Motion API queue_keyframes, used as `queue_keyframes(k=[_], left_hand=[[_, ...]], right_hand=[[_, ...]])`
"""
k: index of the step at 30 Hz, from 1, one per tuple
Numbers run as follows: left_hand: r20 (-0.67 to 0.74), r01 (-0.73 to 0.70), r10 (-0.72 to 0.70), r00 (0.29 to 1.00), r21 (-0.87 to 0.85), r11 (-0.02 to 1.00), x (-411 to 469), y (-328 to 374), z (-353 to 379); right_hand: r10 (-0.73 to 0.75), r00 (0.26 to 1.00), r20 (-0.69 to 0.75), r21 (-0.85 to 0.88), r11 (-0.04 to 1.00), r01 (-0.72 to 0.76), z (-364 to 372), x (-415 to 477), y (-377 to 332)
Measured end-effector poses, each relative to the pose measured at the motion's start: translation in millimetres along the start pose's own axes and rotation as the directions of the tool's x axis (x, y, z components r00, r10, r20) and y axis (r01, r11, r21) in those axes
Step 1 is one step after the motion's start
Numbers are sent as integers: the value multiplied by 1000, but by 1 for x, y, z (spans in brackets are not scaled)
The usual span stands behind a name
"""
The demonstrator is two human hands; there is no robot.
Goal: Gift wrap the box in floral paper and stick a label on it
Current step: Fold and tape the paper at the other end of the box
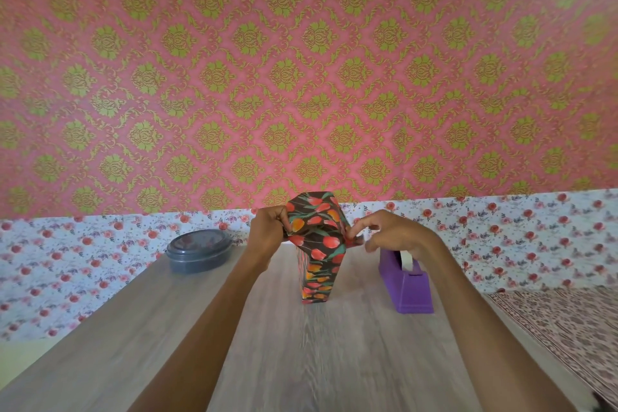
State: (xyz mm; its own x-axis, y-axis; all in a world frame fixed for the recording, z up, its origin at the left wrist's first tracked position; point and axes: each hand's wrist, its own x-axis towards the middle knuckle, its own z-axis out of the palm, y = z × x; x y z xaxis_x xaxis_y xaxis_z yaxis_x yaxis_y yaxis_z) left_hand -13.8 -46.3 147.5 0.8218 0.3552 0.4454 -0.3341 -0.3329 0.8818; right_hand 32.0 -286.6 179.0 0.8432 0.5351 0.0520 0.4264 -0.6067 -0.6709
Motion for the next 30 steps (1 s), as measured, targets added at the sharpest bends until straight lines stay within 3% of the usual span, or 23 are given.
queue_keyframes(k=[3, 5, 7, 10, 14, 17, 20, 22, 24, 27, 30], left_hand=[[12, -13, 13, 1000, 19, 1000, -1, -1, -3], [5, -9, 9, 1000, 16, 1000, -1, -2, -5], [5, -2, 2, 1000, 24, 1000, -2, -4, -6], [16, -3, 2, 1000, 53, 999, -4, -4, -9], [55, -14, 10, 998, 62, 998, -11, 2, -16], [140, 54, -50, 989, -27, 998, -12, 10, -27], [290, 178, -97, 952, -267, 947, -10, 26, -43], [309, 227, -122, 943, -330, 916, -6, 34, -51], [288, 282, -215, 933, -216, 935, -4, 43, -50], [203, 328, -343, 917, 104, 939, -4, 52, -38], [120, 313, -347, 930, 235, 920, 7, 45, -28]], right_hand=[[-60, 974, -216, 161, 982, 96, -8, 5, -10], [-26, 928, -371, 156, 984, 90, -7, 21, -17], [34, 926, -375, 127, 992, 15, -1, 34, -25], [120, 955, -271, 79, 992, -102, 5, 46, -31], [89, 968, -233, 274, 961, -23, 6, 48, -29], [79, 953, -294, 341, 940, 27, 12, 53, -24], [84, 924, -372, 347, 936, 55, 17, 53, -24], [66, 920, -387, 367, 926, 88, 21, 52, -26], [57, 914, -401, 362, 927, 101, 25, 50, -29], [44, 899, -436, 355, 926, 127, 32, 51, -31], [17, 878, -478, 332, 929, 162, 41, 51, -30]])
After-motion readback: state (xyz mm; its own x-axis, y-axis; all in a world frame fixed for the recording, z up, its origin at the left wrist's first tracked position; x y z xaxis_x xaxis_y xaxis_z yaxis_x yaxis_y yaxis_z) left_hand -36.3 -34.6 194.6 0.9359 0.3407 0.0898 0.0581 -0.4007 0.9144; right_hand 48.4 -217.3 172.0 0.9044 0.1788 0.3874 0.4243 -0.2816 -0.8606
